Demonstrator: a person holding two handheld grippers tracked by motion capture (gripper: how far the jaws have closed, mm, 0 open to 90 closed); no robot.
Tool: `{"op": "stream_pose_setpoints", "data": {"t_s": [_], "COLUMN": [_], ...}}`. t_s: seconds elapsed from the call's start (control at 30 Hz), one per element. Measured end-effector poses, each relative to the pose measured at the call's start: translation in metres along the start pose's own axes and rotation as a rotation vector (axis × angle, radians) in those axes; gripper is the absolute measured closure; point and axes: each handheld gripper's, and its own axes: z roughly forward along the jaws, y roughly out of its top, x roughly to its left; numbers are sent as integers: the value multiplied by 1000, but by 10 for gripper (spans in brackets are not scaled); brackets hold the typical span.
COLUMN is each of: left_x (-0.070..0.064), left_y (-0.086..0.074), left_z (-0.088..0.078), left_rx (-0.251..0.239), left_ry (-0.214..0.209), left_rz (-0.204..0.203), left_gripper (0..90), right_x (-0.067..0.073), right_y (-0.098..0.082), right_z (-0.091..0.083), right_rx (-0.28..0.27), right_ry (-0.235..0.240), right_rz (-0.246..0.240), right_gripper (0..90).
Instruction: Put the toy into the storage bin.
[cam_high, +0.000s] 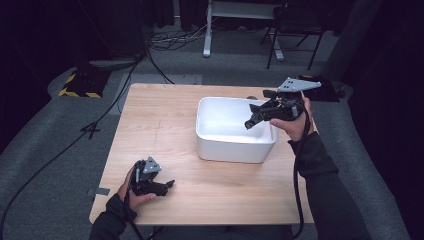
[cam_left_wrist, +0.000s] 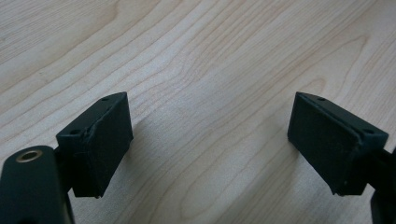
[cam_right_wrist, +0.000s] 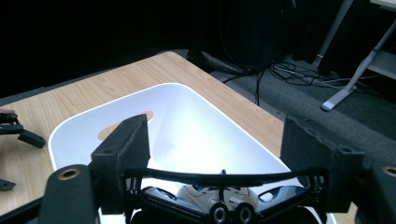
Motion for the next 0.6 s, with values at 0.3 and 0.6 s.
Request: {"op": "stream_pose_setpoints", "data": {"t_s": [0.3,0.6], "left_x": [0,0], "left_y": [0,0], "left_z": [0,0], "left_rx": [0,1], "left_ry": [-2,-2], "left_rz": [-2,-5], "left_gripper": [142,143], "right_x": [0,-3], "right_y": [-2,-8], "right_z": [19,36], "right_rx": [37,111], "right_ry": [14,21], "right_rz": [-8,-27], "right_gripper": [245,245]}}
